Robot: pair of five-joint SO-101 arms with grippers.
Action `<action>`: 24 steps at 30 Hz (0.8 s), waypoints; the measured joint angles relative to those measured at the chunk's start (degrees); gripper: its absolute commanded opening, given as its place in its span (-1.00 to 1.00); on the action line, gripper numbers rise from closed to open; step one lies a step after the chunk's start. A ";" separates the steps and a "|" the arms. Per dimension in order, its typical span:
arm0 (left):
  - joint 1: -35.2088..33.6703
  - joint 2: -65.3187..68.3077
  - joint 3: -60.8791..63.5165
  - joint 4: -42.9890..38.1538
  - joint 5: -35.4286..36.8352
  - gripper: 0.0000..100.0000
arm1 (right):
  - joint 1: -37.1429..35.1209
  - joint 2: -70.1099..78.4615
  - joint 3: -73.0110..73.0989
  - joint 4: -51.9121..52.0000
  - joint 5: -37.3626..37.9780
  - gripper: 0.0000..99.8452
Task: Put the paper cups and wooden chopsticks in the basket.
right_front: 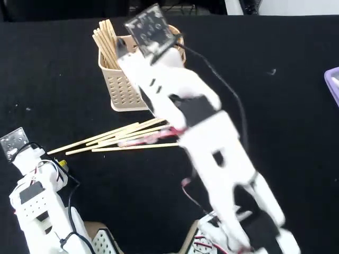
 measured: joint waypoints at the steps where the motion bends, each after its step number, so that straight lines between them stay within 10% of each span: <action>1: 0.00 0.00 0.00 0.00 0.00 -0.50 | 0.00 -2.20 0.00 4.84 0.09 -0.79; 7: 0.00 0.00 0.00 0.00 0.00 -0.50 | -2.55 -6.68 8.62 27.60 3.08 -0.78; 14: 1.05 0.00 0.00 0.00 0.00 -0.50 | -5.19 0.62 32.70 11.34 13.36 -0.78; 24: 1.05 0.00 0.00 0.00 0.00 -0.50 | -7.82 28.40 20.66 10.02 25.67 -0.78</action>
